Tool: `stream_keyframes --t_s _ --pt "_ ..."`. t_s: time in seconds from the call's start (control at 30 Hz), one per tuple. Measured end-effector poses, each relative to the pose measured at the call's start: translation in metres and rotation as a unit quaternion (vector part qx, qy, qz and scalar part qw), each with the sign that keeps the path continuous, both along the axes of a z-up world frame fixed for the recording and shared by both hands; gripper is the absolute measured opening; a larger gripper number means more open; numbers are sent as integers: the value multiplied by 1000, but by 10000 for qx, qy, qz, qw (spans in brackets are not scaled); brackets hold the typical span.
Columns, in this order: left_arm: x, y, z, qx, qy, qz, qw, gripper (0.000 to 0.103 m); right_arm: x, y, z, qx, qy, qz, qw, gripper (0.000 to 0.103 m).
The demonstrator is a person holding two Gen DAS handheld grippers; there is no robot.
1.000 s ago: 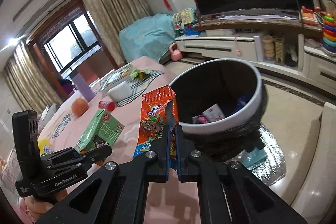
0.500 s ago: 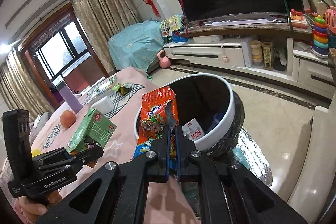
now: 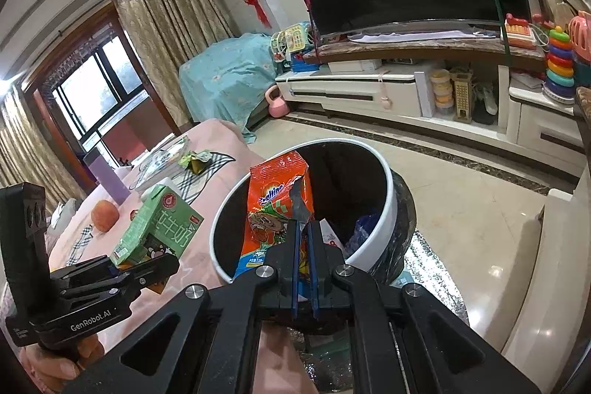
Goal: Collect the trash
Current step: 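Carry the green carton and orange snack bag over the black bin, then open both grippers to drop the carton and snack bag into the bin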
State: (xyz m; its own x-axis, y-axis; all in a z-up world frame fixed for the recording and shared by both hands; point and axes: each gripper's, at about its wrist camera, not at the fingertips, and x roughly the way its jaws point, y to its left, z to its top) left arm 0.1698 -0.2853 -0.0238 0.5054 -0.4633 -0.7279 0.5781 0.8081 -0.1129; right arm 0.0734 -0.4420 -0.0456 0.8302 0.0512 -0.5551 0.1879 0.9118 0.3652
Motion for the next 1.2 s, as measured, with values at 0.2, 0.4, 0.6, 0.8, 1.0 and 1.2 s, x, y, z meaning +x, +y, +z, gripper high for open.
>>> stream_keyframes --t_s 0.2,0.4,0.6,0.8,1.0,1.2 --pt "7 -10 0 66 49 -64 9999 32 7 -6 0 -16 100 -49 9999 4" --pt "16 -27 -3 207 123 -169 9996 32 14 -12 1 -39 193 -89 9998 4" --pt "26 -37 -4 293 179 -198 9992 32 21 -15 2 -64 274 -90 9996 4" --pt "35 -44 -6 345 240 -203 9989 32 27 -17 3 -85 352 -87 9993 4" --pt "39 -47 -9 387 296 -214 9986 32 32 -18 2 -137 448 -80 9989 4" --pt "45 -48 -12 405 378 -208 9982 32 40 -20 -1 -172 553 -79 9983 4"
